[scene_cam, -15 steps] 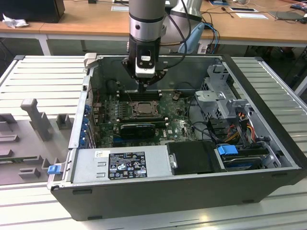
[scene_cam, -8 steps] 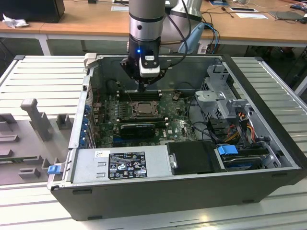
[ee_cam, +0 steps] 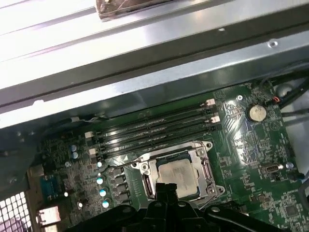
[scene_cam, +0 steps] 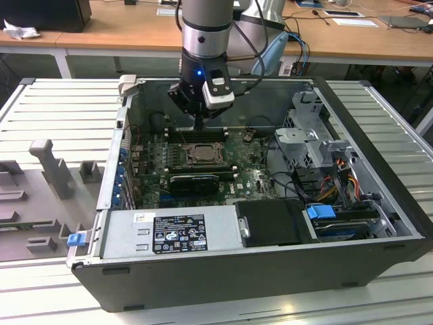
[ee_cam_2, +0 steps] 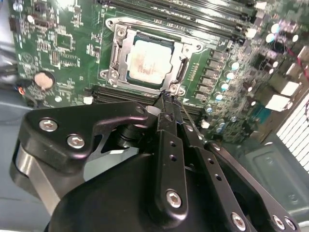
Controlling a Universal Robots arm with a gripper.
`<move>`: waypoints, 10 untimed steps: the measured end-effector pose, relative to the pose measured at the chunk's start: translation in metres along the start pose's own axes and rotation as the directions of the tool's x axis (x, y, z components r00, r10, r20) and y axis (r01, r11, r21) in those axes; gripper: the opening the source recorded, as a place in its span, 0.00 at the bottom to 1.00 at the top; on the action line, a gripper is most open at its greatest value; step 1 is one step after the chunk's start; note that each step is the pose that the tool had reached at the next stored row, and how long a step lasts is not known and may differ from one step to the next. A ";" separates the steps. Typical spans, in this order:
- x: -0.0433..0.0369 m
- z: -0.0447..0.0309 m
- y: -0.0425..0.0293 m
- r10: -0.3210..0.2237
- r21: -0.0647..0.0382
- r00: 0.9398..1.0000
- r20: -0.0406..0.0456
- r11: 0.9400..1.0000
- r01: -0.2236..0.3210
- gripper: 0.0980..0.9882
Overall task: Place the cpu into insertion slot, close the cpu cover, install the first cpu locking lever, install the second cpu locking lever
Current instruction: 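Install the first cpu locking lever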
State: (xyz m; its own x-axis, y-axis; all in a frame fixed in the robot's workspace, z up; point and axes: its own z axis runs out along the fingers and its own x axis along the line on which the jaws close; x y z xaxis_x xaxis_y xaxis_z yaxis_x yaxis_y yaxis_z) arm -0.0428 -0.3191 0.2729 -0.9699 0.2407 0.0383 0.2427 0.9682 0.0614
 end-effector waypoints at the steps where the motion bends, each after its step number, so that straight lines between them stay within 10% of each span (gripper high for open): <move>1: 0.0000 0.0000 0.0000 -0.017 0.001 1.000 -0.001 1.000 0.017 0.01; 10: 0.0000 0.0000 0.0000 -0.171 0.006 0.985 -0.011 0.985 0.171 0.01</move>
State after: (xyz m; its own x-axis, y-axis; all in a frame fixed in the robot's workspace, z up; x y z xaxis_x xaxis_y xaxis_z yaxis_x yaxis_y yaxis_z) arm -0.0428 -0.3191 0.2729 -0.9967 0.0713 0.0383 0.0735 0.9954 0.0614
